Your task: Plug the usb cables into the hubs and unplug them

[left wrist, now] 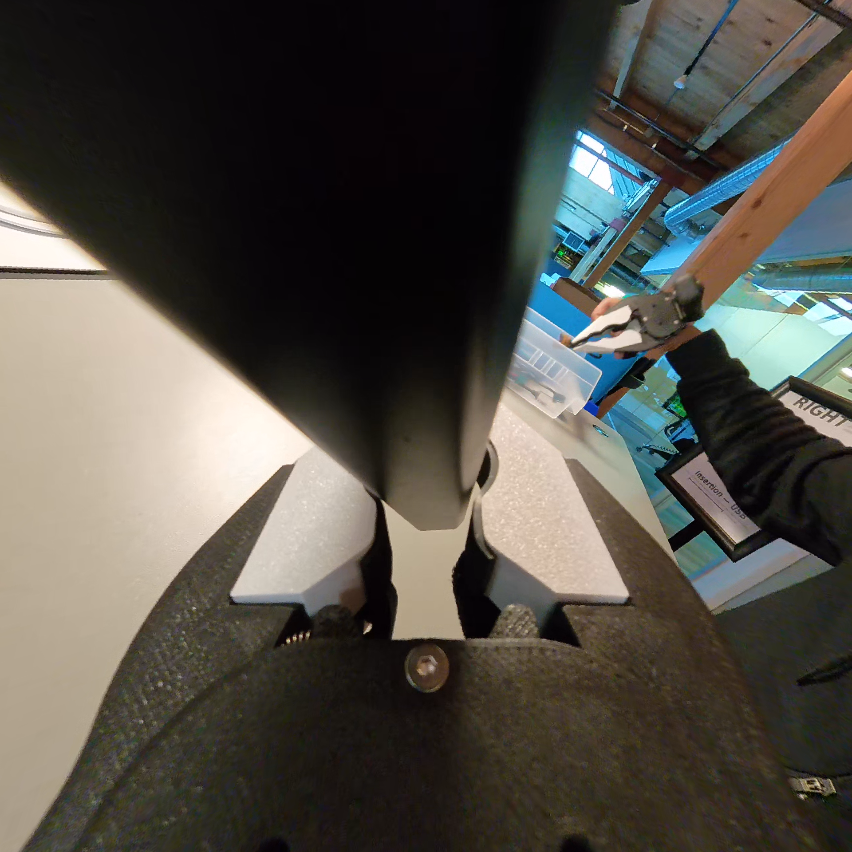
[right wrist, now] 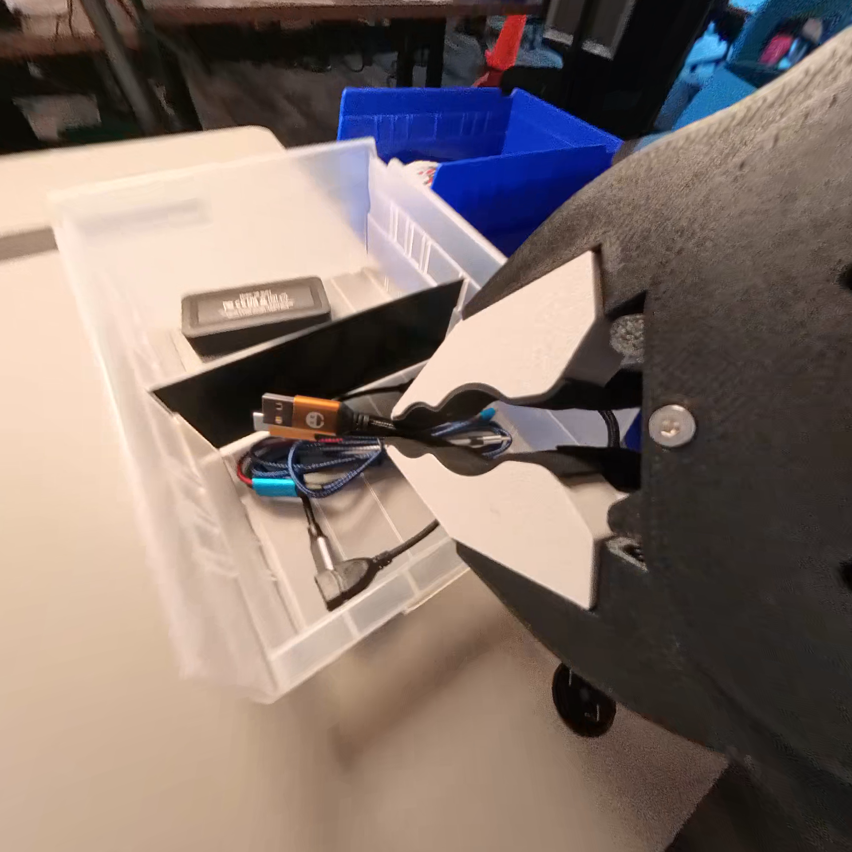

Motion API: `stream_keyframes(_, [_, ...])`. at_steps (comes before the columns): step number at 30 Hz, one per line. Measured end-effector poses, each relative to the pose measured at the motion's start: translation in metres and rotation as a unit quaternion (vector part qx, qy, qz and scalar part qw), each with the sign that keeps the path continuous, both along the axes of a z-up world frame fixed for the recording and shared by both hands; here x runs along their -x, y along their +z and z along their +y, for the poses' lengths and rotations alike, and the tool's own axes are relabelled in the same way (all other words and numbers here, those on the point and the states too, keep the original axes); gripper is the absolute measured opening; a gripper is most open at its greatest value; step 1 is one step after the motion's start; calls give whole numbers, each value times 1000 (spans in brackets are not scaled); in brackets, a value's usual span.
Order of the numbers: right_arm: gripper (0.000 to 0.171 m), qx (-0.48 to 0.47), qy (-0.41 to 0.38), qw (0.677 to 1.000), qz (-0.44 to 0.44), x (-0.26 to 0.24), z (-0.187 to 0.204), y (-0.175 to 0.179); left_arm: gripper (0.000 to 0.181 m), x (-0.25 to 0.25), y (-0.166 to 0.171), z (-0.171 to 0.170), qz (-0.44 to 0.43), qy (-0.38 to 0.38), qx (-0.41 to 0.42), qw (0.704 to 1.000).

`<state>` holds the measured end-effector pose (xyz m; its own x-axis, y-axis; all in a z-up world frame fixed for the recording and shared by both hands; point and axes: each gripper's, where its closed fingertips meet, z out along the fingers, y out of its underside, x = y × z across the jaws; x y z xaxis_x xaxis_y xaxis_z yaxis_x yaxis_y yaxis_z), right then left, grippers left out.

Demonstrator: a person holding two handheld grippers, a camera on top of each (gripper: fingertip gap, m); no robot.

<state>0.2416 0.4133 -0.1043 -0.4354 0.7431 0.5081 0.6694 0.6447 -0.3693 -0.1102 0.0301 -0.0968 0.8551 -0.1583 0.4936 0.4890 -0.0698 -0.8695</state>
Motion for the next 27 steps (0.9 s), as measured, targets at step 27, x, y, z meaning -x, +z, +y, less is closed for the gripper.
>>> stream_keyframes(27, [68, 273, 167, 930, 183, 183, -298, 57, 30, -145, -17, 18, 197, -222, 28, 955])
